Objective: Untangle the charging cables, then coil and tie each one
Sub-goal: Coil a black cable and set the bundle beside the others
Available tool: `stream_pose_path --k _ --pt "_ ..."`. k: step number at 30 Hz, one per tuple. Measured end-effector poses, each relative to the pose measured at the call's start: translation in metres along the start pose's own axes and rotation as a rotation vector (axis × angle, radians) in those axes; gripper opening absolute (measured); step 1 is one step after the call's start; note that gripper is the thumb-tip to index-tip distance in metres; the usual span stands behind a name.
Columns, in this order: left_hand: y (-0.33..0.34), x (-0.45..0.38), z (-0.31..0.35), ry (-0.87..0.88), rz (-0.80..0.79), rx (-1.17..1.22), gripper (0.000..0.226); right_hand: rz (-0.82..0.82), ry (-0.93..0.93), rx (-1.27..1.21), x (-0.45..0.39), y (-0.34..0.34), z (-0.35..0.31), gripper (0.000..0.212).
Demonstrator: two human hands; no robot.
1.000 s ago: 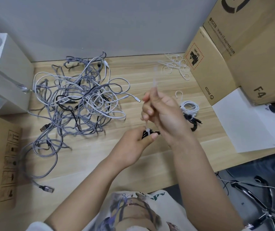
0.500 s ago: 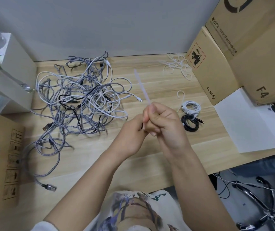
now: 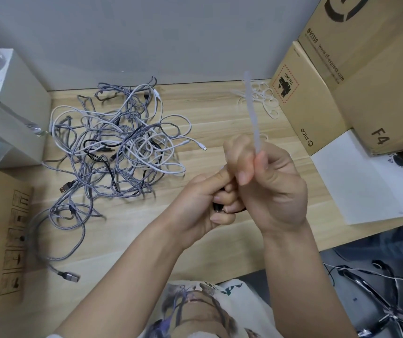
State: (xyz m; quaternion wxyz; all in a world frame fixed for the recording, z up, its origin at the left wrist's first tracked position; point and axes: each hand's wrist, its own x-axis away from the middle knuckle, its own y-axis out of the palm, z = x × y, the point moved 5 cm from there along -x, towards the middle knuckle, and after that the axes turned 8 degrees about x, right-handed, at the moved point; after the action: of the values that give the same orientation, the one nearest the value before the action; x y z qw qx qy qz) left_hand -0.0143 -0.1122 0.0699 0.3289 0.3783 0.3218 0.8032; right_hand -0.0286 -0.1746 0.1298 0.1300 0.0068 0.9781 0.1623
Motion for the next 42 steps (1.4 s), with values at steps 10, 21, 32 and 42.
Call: stream_pose_path --k 10,21,32,42 --pt "-0.001 0.002 0.012 0.148 0.073 -0.102 0.047 0.059 0.029 0.256 0.005 -0.001 -0.008 0.030" --pt "0.002 0.008 0.035 0.233 0.083 -0.257 0.039 0.012 -0.125 -0.057 0.009 0.001 -0.014 0.028" --pt "-0.005 0.007 0.028 0.085 -0.065 -0.071 0.031 0.106 -0.029 -0.058 0.008 -0.011 -0.016 0.029" --pt "-0.007 0.006 0.020 0.098 0.029 -0.193 0.024 0.260 0.091 0.026 0.009 -0.031 -0.013 0.042"
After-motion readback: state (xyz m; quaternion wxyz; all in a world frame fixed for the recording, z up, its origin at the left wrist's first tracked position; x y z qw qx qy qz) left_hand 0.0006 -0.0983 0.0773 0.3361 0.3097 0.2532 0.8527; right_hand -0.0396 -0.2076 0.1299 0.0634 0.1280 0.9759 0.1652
